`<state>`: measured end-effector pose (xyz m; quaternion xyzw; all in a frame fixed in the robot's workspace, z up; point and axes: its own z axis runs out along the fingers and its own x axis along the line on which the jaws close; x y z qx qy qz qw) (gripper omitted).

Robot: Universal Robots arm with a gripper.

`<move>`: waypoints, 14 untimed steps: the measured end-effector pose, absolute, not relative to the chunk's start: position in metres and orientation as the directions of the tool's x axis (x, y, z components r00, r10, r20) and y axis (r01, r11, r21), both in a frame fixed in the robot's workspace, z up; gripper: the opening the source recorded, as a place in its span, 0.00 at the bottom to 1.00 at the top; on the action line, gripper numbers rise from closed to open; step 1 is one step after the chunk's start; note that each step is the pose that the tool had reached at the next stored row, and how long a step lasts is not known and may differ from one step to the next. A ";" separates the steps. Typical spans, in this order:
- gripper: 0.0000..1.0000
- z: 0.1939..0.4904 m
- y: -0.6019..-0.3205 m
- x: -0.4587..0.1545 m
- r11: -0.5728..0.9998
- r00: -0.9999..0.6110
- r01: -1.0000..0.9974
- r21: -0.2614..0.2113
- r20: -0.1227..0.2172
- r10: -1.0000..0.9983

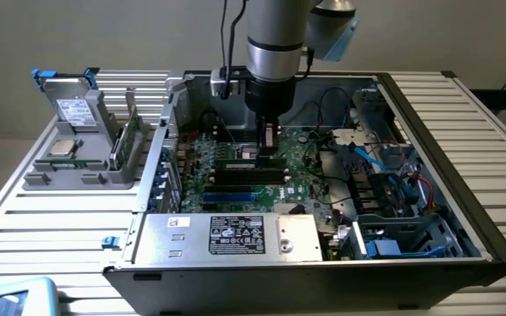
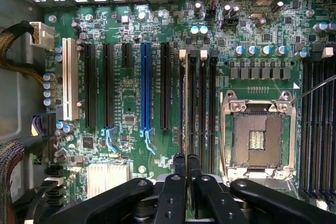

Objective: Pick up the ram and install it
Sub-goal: 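Insert the ram into the slot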

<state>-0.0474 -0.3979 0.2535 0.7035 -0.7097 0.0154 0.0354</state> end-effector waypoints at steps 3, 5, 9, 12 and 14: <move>0.13 0.250 -0.398 -0.047 0.010 -0.008 -1.000 0.028 0.073 -0.997; 0.13 0.249 -0.398 -0.047 0.010 -0.008 -1.000 0.028 0.073 -0.997; 0.13 0.249 -0.398 -0.047 0.010 -0.008 -1.000 0.028 0.073 -0.997; 0.13 0.248 -0.399 -0.047 0.010 -0.008 -1.000 0.028 0.072 -0.997; 0.13 0.248 -0.399 -0.048 0.010 -0.008 -1.000 0.028 0.069 -0.998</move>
